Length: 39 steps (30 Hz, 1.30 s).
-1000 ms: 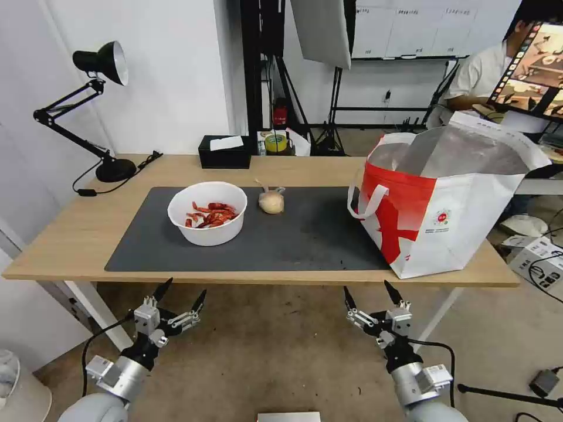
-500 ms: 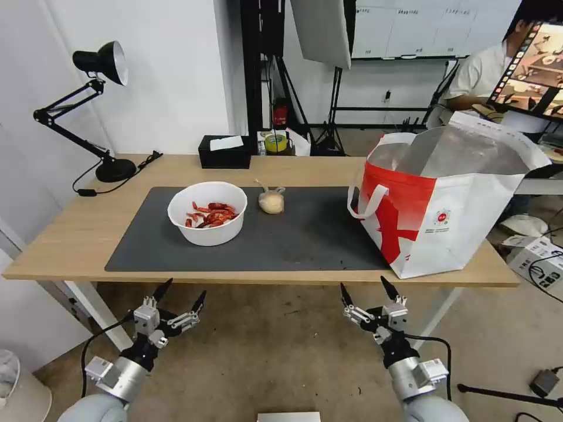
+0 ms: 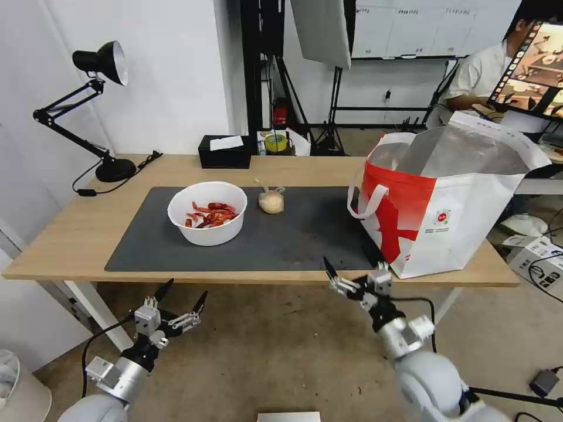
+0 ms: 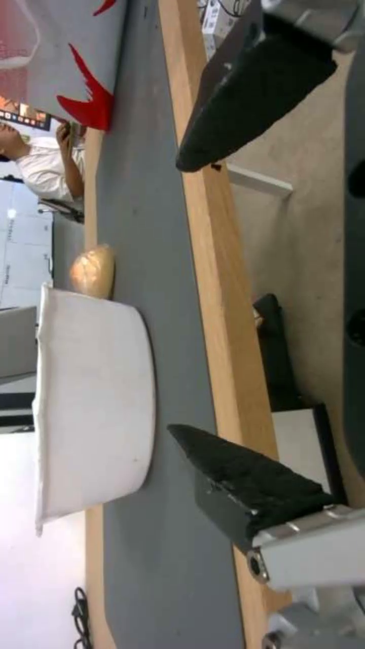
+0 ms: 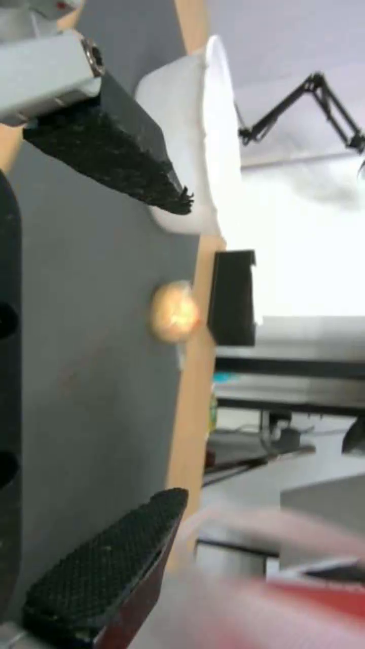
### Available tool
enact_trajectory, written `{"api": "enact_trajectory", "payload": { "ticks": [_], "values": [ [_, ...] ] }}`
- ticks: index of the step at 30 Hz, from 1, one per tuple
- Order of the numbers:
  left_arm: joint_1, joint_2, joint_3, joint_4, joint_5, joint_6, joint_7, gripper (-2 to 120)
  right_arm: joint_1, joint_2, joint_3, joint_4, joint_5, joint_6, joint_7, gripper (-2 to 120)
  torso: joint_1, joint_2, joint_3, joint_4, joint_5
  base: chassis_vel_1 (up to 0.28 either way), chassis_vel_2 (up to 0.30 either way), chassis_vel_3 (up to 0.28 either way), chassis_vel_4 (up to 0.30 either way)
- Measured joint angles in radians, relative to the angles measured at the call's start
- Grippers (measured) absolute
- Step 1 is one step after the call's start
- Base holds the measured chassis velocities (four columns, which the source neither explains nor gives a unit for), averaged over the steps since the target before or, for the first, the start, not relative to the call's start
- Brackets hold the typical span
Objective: Pick up the trash from the table and place it into the takeout bag.
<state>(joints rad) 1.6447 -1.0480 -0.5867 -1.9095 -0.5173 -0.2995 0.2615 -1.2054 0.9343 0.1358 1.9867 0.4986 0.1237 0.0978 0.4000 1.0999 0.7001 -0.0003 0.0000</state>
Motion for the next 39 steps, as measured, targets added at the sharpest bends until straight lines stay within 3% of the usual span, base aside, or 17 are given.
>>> {"api": "enact_trajectory", "payload": {
  "ticks": [2,8,11,17,31,39],
  "values": [
    [0.001,0.0,-0.002,0.0,0.0,0.0,0.0,100,0.141,-0.019,-0.074,-0.029,0.047,-0.034,0.008,100,0.0,0.0,0.0,0.0005,-0.0002,0.0,0.0,0.0,0.0],
    [0.002,0.001,-0.006,0.001,-0.001,0.0,0.0,100,0.348,0.001,-0.221,-0.118,0.106,-0.083,0.045,100,0.0,0.0,0.0,0.0004,-0.0003,0.0,0.0,0.0,0.0],
    [0.001,0.008,-0.006,0.006,-0.002,0.0,0.0,100,0.497,0.05,-0.319,-0.226,0.149,-0.107,0.073,100,0.0,0.0,0.0,0.0003,-0.0001,0.0,0.0,0.0,0.0],
    [-0.004,0.01,-0.007,0.012,-0.005,0.0,0.0,100,0.656,0.131,-0.407,-0.373,0.192,-0.145,0.112,100,0.0,0.0,0.0,0.0004,-0.0002,0.0,0.0,0.0,0.0],
    [-0.009,0.007,-0.005,0.03,-0.008,-0.004,0.007,100,0.864,0.373,-0.508,-0.8,0.205,-0.242,0.15,100,0.0,0.0,0.0,0.0003,-0.0002,0.0,0.0,0.0,0.0],
    [-0.008,0.006,-0.007,0.037,-0.013,-0.012,0.011,100,0.922,0.449,-0.518,-0.951,0.19,-0.245,0.123,100,0.0,0.0,0.0,0.0003,-0.0002,0.0,0.0,0.0,0.0]
  ]
}}
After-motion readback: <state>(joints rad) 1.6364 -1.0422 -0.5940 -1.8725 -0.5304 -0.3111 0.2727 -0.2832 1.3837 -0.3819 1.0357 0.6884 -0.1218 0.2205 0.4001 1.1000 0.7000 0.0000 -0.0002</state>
